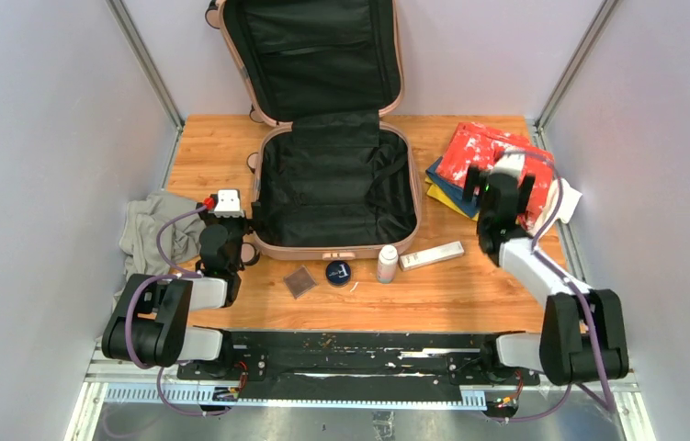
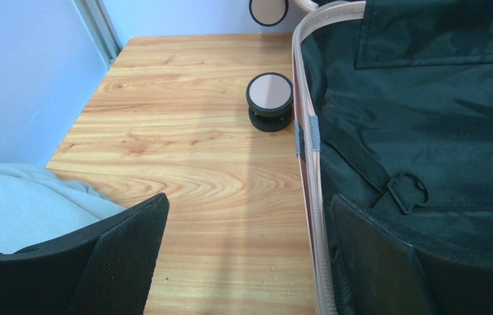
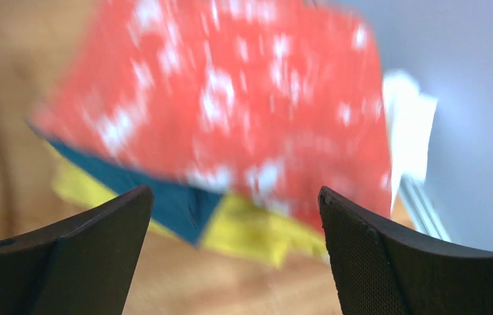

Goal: Pack the luggage
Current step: Pick up the clothes from the corner of the board.

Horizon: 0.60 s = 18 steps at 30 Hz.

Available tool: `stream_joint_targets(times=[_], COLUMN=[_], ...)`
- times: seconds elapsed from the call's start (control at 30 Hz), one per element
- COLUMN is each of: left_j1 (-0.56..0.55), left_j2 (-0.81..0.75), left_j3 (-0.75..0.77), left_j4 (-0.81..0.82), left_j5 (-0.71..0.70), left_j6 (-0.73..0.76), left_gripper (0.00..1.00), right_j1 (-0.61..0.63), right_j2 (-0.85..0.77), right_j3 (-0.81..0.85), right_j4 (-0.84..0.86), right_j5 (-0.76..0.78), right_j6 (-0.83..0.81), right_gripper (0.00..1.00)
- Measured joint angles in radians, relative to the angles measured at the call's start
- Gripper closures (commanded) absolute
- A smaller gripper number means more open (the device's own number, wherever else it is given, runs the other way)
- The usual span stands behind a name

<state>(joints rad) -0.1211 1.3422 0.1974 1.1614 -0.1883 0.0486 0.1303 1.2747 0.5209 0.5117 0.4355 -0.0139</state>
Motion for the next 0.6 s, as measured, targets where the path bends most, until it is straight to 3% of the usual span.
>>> stream_joint_targets(times=[0.1, 0.27, 0.47, 0.6], left_j1=[0.0, 0.0, 0.0, 0.001], left_j2=[0.0, 0.0, 0.0, 0.0], left_j3=[0.0, 0.0, 0.0, 0.001], left_j4=[0.0, 0.0, 0.0, -0.002], left_j5=[0.0, 0.0, 0.0, 0.001], left_j6=[0.0, 0.0, 0.0, 0.0], left_gripper=[0.0, 0.0, 0.0, 0.0], right_j1=[0.0, 0.0, 0.021, 0.044], right_j2=[-0.04, -0.04, 0.343, 0.602], right_j3=[0.241, 0.417, 0.885, 1.153], right_j4=[-0.166, -0.274, -0.629, -0.83], right_j5=[-0.047, -0.153, -0.072, 0.049], right_j6=[0.103, 0.272, 0.306, 0.306], right_gripper=[0.0, 0.0, 0.0, 0.08])
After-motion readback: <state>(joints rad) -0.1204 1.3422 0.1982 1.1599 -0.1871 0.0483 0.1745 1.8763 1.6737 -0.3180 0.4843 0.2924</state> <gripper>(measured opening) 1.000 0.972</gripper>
